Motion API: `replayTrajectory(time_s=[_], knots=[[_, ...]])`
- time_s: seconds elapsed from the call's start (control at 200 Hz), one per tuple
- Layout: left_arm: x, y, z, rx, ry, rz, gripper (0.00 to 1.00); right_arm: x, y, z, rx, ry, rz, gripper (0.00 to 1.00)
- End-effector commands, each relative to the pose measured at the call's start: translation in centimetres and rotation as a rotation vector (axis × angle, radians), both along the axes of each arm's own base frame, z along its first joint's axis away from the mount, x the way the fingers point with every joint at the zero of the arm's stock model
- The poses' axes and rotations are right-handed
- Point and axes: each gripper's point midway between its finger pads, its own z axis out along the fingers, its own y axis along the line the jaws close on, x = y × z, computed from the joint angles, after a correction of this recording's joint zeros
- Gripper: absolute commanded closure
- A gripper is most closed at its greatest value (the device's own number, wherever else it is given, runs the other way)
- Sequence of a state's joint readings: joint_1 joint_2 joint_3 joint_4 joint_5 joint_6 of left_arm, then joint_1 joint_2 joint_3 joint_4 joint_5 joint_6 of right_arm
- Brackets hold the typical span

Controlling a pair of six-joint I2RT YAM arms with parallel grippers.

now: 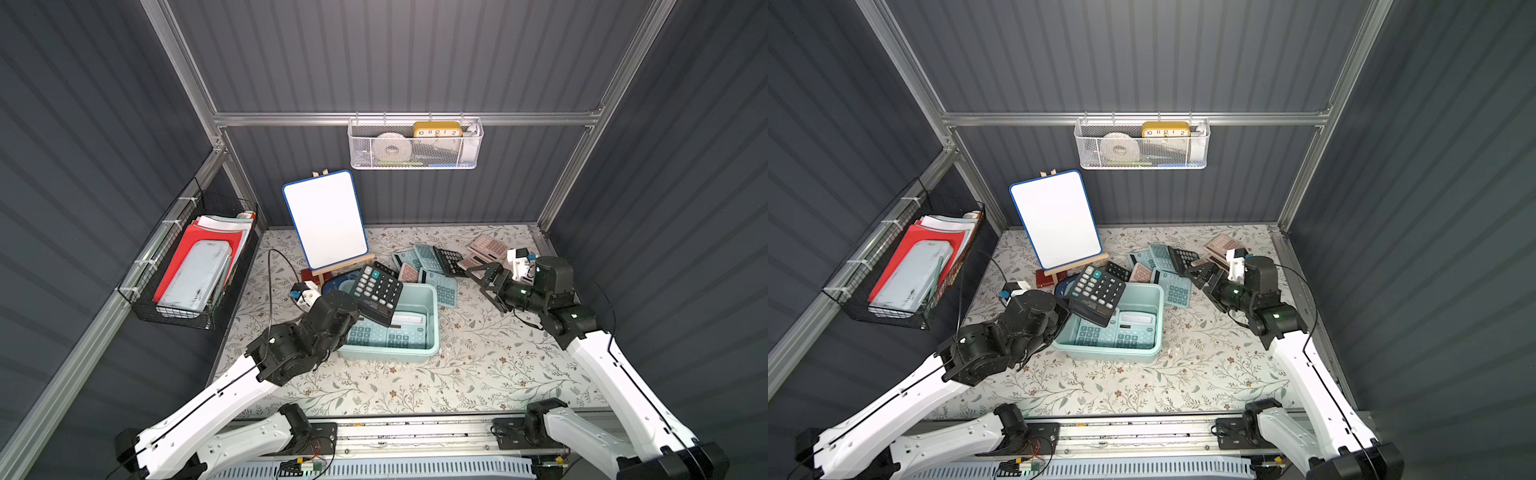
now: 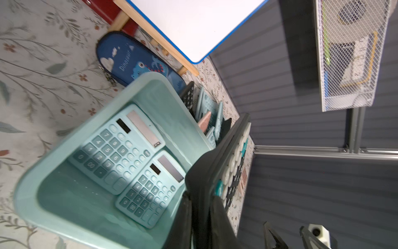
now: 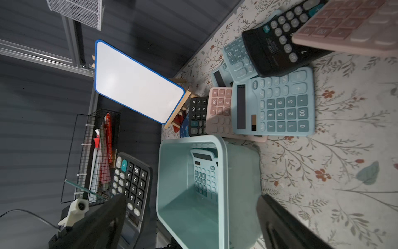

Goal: Put the calculator in the storage box
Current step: Place the calculator in the storage box.

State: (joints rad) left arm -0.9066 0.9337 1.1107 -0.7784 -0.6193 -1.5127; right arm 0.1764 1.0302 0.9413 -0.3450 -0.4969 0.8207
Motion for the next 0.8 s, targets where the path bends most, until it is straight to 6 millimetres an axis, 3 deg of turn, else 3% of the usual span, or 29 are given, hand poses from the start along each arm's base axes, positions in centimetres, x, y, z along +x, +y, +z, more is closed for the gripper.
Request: replayTrajectory(time_s=[0.0,0.24,0.495,0.795], knots=[[0.1,2.5,0.9,0.011,0.022,0.131,1.00,0.5,-1.0,-1.2,-0.083,0.060,-0.044,0.01],[1.7,1.3,-1.6,-0.119,0.248,0.158,1.00,0.2,-2.4,-5.0,-0.097,0.170,-0.147,0.01],[3.4,0.1,-4.1,-0.251,0.467,0.190,1.00,0.0,-2.7,-6.9,-0.137,0.254,-0.155,0.01],[1.9,0.0,-6.8,-0.363,0.766,0.223,1.00,0.7,-2.2,-7.7,-0.130,0.329,-0.145,0.01]])
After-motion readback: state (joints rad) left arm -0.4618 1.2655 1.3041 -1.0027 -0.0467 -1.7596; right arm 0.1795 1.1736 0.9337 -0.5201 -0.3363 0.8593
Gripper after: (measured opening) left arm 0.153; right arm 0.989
